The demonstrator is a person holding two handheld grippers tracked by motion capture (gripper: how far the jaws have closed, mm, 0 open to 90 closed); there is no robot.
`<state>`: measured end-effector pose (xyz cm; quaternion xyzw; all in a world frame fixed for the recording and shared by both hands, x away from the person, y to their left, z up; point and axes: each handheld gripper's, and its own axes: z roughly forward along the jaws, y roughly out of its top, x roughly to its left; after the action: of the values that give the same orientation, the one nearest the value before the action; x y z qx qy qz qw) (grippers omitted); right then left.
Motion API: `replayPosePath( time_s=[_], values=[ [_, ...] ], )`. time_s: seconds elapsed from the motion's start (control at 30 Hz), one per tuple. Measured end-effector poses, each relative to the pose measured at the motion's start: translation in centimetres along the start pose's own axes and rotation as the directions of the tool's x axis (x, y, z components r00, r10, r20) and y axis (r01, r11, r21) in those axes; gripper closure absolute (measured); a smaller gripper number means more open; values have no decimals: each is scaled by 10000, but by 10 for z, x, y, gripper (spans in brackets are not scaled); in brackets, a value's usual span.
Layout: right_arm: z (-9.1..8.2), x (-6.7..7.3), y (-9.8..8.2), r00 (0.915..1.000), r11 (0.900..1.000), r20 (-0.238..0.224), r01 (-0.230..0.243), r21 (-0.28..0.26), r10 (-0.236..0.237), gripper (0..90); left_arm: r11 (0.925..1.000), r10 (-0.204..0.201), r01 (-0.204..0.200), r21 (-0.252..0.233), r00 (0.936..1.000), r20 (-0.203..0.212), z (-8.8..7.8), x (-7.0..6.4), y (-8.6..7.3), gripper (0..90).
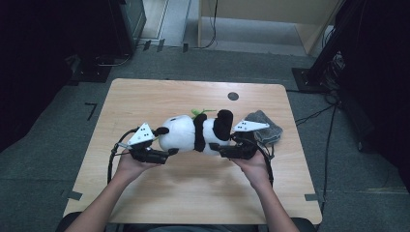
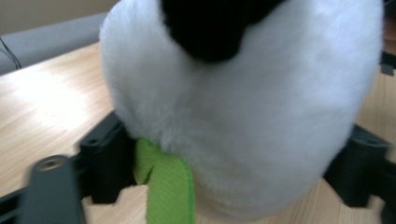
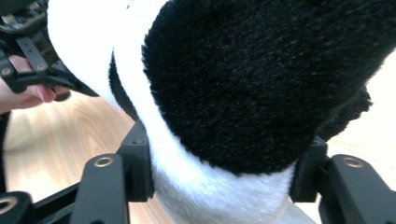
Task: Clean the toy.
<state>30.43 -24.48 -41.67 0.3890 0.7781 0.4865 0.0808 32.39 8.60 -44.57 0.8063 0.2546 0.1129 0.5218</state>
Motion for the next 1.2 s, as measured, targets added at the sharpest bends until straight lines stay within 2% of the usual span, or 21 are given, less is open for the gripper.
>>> replayPosePath(
  time_s=[0.07, 0.17, 0.3, 0.43, 0.53, 0.67, 0.77, 0.87, 0.93, 1.0, 1.07, 1.1, 1.13, 1.2],
  values=[
    [1, 0, 0, 9999, 9999, 121, 73, 97, -74, 361, 9997, -224, 223, 116, 9997, 63, 1, 2, 0, 283],
    [4, -2, -1, 9998, 9998, 172, -21, 194, 18, 316, 9965, -765, 757, 361, 9968, 227, 2, 4, 2, 381],
    [5, -9, -2, 9996, 9989, 12, -289, 361, 289, 254, 9922, -1081, 1054, 664, 9934, 374, 1, 5, 6, 436],
    [5, -14, -4, 9991, 9998, -374, -187, 80, 190, 191, 9824, -1845, 1819, 424, 9802, 713, -5, 13, 11, 498],
    [4, -15, -4, 9986, 9998, -531, -38, -181, 28, 172, 9775, -2109, 2097, 227, 9741, 814, -8, 18, 15, 507],
    [4, -16, -5, 9994, 9998, -345, 46, -208, -53, 145, 9768, -2143, 2135, 193, 9730, 861, -9, 23, 19, 512],
    [4, -15, -6, 9993, 9995, -216, 312, -84, -314, 144, 9736, -2280, 2280, 99, 9698, 865, -13, 27, 21, 513],
    [4, -16, -8, 9992, 9995, -234, 315, -22, -316, 152, 9647, -2611, 2633, -72, 9595, 1060, -19, 31, 22, 514],
    [4, -18, -9, 9990, 9995, -318, 306, -107, -310, 151, 9559, -2900, 2936, -54, 9468, 1397, -23, 34, 23, 513],
    [4, -18, -10, 9972, 9982, -498, 555, -247, -566, 150, 9552, -2931, 2960, 35, 9441, 1510, -24, 33, 24, 512],
    [5, -13, -11, 9948, 9955, -433, 914, -264, -924, 163, 9475, -3160, 3198, 56, 9331, 1718, -22, 32, 24, 512],
    [5, -11, -11, 9929, 9941, -516, 1059, -245, -1071, 196, 9464, -3196, 3228, 91, 9321, 1703, -21, 30, 24, 512],
    [6, -8, -11, 9920, 9927, -407, 1188, -216, -1196, 204, 9500, -3089, 3122, 50, 9372, 1621, -20, 28, 24, 510],
    [8, -3, -12, 9883, 9883, 44, 1522, -100, -1522, 239, 9490, -3117, 3154, 23, 9367, 1598, -17, 26, 24, 506]
  ],
)
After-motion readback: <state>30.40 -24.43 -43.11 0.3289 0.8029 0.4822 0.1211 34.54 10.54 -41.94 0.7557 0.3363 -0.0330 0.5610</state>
